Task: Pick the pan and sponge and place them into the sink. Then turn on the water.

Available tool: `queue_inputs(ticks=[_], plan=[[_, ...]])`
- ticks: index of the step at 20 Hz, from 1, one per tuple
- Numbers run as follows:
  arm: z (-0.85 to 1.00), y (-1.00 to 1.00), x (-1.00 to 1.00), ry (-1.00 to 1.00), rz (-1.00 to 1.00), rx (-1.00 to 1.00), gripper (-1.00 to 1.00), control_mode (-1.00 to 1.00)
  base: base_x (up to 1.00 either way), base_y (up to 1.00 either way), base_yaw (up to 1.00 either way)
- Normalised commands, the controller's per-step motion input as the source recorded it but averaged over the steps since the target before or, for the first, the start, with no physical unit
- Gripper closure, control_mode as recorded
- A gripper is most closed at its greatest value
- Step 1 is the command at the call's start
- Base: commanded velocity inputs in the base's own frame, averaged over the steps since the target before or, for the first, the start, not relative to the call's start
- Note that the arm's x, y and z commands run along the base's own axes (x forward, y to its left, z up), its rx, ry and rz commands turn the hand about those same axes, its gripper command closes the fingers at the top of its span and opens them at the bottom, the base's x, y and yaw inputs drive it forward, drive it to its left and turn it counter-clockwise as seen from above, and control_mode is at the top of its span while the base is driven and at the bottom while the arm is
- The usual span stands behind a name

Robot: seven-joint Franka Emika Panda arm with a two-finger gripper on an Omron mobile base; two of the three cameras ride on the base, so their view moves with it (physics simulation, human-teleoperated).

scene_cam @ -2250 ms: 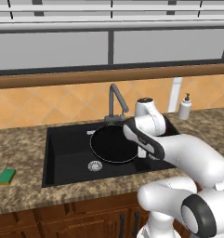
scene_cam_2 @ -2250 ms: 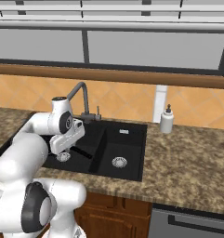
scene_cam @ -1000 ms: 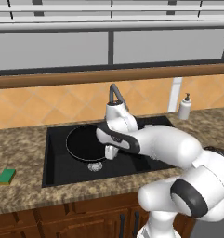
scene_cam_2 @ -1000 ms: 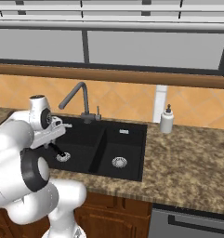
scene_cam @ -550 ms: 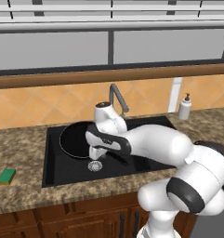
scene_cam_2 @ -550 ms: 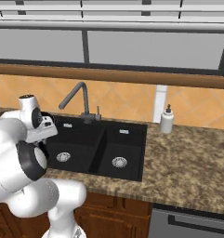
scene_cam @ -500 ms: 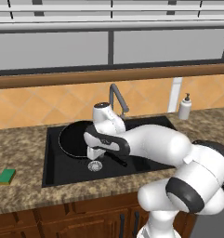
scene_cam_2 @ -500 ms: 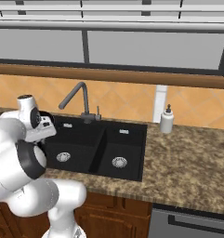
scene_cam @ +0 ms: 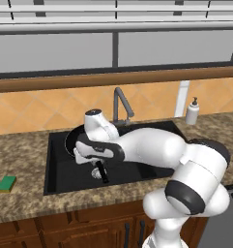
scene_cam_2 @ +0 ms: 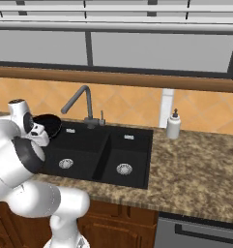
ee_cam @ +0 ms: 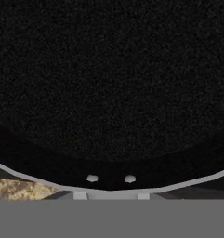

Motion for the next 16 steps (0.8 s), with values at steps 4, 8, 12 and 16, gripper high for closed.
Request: queue_inputs(ticks=[4,8,12,16], plan=[[-0.1,0.01,0.05,0.18,-0.71,0.06,1.0,-1.0,0.0,0.0,0.0],[-0.19,0.0,0.04,0.22,-0.7,0.01,1.0,-1.0,0.0,0.0,0.0],[-0.25,0.24,0.01,0.08,-0.63,0.0,1.0,-1.0,0.0,0.0,0.0],[-0.08,0.12,0.1,0.01,-0.33,0.0,1.0,-1.0,0.0,0.0,0.0]])
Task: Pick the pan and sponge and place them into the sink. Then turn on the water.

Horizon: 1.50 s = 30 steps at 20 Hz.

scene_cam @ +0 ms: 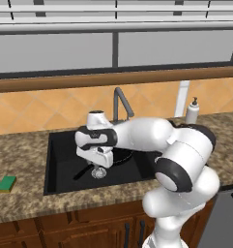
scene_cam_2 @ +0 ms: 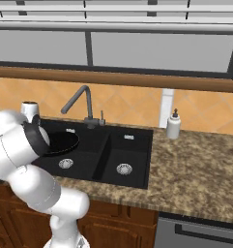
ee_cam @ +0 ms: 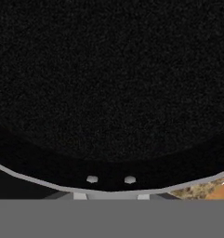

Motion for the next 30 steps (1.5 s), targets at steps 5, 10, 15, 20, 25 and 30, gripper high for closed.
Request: queue_inputs(ticks=[5,10,15,20,25,30], plan=[[-0.03,0.02,0.14,0.0,-0.06,0.0,1.0,-1.0,0.0,0.0,0.0],[-0.25,0.24,0.41,-0.01,-0.39,0.0,1.0,-1.0,0.0,0.0,0.0],[-0.39,0.3,0.41,-0.09,-0.45,0.0,1.0,-1.0,0.0,0.0,0.0],[-0.06,0.1,0.07,0.0,-0.14,0.0,1.0,-1.0,0.0,0.0,0.0],[-0.07,0.0,0.17,0.0,-0.05,0.0,1.0,-1.0,0.0,0.0,0.0],[-0.22,0.0,0.37,0.0,-0.14,0.0,1.0,-1.0,0.0,0.0,0.0]])
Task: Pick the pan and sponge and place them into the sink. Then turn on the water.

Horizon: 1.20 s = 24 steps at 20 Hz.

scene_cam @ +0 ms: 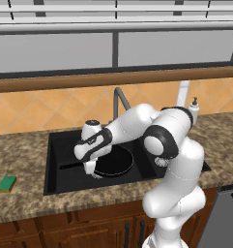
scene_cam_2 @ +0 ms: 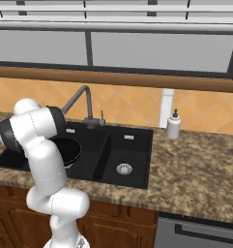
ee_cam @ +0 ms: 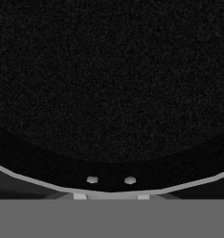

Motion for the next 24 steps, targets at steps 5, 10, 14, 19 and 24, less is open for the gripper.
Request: queue_inputs(ticks=[5,10,14,19,24], plan=[[-0.29,0.02,0.34,0.0,-0.13,0.0,1.0,-1.0,0.0,0.0,0.0],[-0.25,0.09,0.26,0.0,-0.12,0.0,1.0,-1.0,0.0,0.0,0.0],[-0.16,0.09,0.25,0.0,-0.11,0.0,1.0,-1.0,0.0,0.0,0.0],[-0.21,0.23,0.16,0.0,-0.1,0.0,1.0,-1.0,0.0,0.0,0.0],[-0.28,0.35,0.05,0.0,-0.11,0.0,1.0,-1.0,0.0,0.0,0.0]])
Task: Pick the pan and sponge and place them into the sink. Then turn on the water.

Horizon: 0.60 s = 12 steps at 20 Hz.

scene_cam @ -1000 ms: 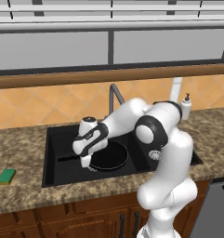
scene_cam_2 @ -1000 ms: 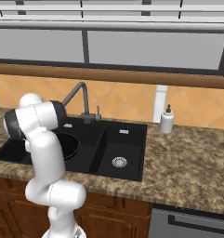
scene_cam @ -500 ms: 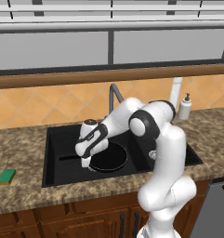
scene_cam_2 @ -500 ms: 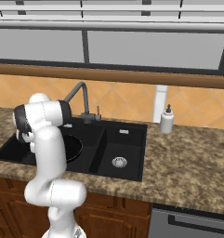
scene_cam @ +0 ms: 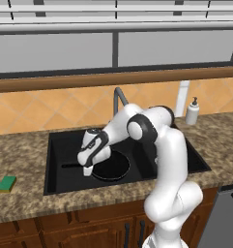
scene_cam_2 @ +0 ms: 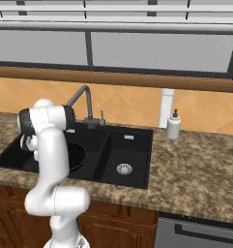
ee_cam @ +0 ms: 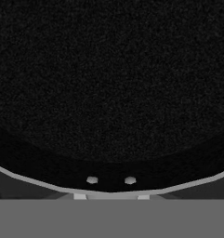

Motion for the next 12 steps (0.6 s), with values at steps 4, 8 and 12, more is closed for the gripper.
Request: queue_inputs(ticks=[4,8,12], plan=[[-0.28,0.31,0.0,0.0,-0.13,0.0,1.0,-1.0,0.0,0.0,0.0],[-0.29,0.35,0.0,0.0,-0.15,0.0,1.0,-1.0,0.0,0.0,0.0],[-0.31,0.42,0.0,0.0,-0.17,0.0,1.0,-1.0,0.0,0.0,0.0]])
